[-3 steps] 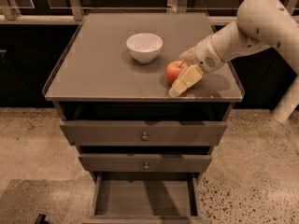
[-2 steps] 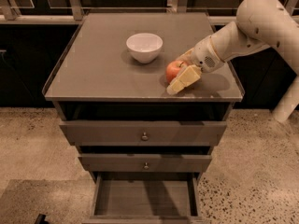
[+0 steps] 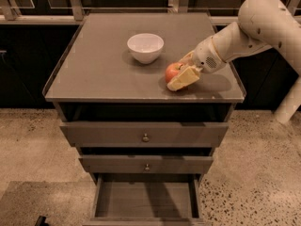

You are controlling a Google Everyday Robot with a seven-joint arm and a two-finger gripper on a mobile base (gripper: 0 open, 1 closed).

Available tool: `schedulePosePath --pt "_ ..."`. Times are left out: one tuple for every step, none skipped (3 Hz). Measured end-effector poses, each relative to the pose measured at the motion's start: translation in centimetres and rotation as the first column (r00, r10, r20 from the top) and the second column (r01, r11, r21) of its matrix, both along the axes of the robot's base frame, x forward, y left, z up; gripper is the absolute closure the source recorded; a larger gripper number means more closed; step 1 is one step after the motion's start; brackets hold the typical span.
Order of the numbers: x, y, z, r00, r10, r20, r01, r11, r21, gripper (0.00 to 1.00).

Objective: Place apple into bottom drawer

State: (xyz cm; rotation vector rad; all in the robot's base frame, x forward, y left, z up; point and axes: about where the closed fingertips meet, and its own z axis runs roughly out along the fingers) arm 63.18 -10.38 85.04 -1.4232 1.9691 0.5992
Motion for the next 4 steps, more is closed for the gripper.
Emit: schedulePosePath --pt "0.0 0.0 0.0 1.0 0.0 0.0 0.0 1.0 0.0 0.89" --pt "-0.1 1.1 0.2 0.9985 0.054 -0.014 -0.053 0.998 0.028 1.0" --pt "-2.8 2.1 2.1 0.9934 0.114 0.012 -0.115 0.987 0.113 1.0" --pt "-7.8 2.2 3.3 0.9946 0.089 0.054 -0.098 0.974 0.204 1.0"
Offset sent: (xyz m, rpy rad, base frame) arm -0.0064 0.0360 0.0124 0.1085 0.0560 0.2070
